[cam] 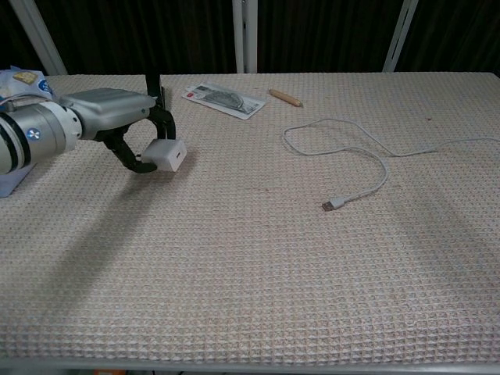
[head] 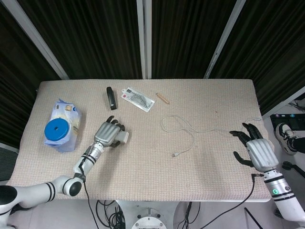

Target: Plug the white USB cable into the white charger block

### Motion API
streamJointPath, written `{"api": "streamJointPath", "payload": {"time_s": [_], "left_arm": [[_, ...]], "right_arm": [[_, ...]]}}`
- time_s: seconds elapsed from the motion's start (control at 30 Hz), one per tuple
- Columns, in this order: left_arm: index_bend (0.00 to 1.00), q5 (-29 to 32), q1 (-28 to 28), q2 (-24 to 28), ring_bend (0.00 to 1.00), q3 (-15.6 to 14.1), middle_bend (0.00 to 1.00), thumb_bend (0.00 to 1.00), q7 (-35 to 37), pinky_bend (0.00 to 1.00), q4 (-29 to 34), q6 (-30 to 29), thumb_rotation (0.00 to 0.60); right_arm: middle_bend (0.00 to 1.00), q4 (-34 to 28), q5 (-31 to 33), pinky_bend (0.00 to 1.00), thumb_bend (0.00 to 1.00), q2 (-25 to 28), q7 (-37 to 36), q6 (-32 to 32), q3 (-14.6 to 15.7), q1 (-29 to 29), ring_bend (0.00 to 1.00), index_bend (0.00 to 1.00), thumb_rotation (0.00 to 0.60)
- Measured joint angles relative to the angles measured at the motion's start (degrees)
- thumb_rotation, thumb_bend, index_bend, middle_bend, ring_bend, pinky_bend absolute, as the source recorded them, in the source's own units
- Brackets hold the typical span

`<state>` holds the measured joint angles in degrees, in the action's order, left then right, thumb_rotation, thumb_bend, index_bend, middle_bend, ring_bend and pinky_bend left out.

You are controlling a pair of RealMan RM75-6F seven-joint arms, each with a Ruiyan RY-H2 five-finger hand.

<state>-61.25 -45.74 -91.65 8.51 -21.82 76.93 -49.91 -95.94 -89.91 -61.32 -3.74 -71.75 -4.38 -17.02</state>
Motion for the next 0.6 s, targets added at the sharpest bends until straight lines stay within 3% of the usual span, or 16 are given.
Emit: {"api": "streamJointPath", "payload": {"time_s": [0.17,0.37,0.6], "left_arm": [[0.47,1.04,3.88,4.65,0.19,-0.72,0.43,0.38,-0.18,0.10,6.94,-5.23,0.600],[0.47,0.87,7.62,8.60,0.19,-1.50,0.43,0.37,-1.42,0.10,13.42,-11.68,0.600],[0.47,-0.08,9.39,9.94,0.19,-2.38,0.43,0.37,-2.49,0.10,15.74,-13.45,0.600]], "right_arm": [[0.34,0.53,-0.61,0.00,0.28,-2.21,3.28,8.77,-0.19,-5.67,0.04,0.34,0.600],[0.39,4.79,0.27,0.00,0.30,-10.37,10.09,20.53,-1.22,-15.38,0.08,0.42,0.600],[0.42,11.98,0.72,0.00,0.30,-19.13,17.73,23.60,-1.71,-20.29,0.10,0.49,0.600]]}}
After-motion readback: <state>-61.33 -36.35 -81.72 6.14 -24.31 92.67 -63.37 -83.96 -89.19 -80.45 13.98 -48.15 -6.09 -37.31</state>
